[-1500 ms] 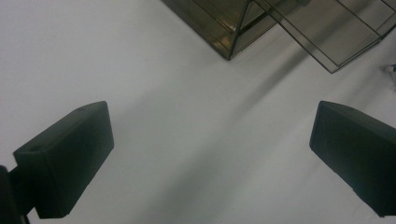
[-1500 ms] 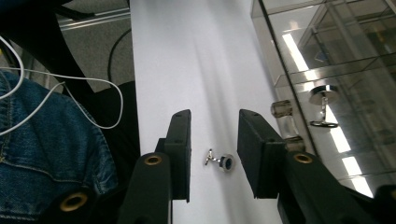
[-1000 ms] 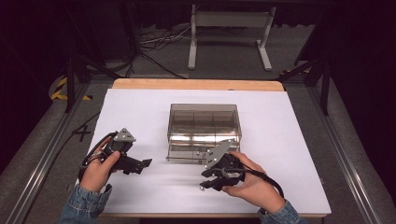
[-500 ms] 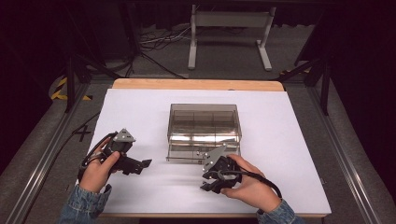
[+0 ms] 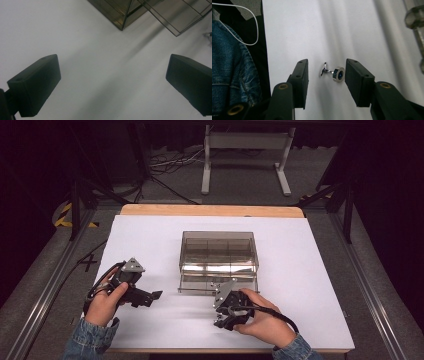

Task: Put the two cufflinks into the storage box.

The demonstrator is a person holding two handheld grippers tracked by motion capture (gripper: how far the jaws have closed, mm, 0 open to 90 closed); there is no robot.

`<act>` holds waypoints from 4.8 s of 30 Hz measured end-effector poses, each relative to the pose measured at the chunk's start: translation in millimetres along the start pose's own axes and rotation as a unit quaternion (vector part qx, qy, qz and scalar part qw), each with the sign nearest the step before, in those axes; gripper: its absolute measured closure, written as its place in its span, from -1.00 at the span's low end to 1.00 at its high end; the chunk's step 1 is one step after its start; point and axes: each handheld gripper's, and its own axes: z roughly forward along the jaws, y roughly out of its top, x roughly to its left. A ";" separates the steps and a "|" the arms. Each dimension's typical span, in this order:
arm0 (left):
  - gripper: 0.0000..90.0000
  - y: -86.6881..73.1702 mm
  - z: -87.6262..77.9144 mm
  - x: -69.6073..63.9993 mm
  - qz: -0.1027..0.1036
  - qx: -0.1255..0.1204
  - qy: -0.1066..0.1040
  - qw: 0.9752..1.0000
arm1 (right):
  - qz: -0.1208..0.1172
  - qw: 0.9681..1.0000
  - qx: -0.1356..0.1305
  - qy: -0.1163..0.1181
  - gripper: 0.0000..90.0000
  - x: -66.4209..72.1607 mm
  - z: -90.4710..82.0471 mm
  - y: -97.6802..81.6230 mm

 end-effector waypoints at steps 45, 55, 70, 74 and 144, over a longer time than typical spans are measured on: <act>-0.99 -0.4 0.9 0.1 -0.002 0.004 -0.005 1.000 | -0.022 0.999 0.023 -0.001 0.40 -5.8 16.7 -4.8; -0.99 -0.5 1.4 -0.4 -0.004 0.003 -0.003 1.000 | -0.033 0.999 0.033 -0.010 0.53 -2.9 15.8 -5.1; -0.99 -0.5 0.9 0.3 -0.002 0.002 -0.005 1.000 | -0.038 0.999 0.036 -0.014 0.65 2.0 13.5 -0.3; -0.99 -0.4 0.2 0.5 -0.001 0.002 -0.004 1.000 | -0.037 0.999 0.028 -0.010 0.65 2.7 7.6 1.9; -0.99 -1.4 -1.8 1.4 -0.009 -0.003 -0.005 1.000 | 0.012 0.999 -0.017 -0.028 0.65 -18.4 -80.7 55.6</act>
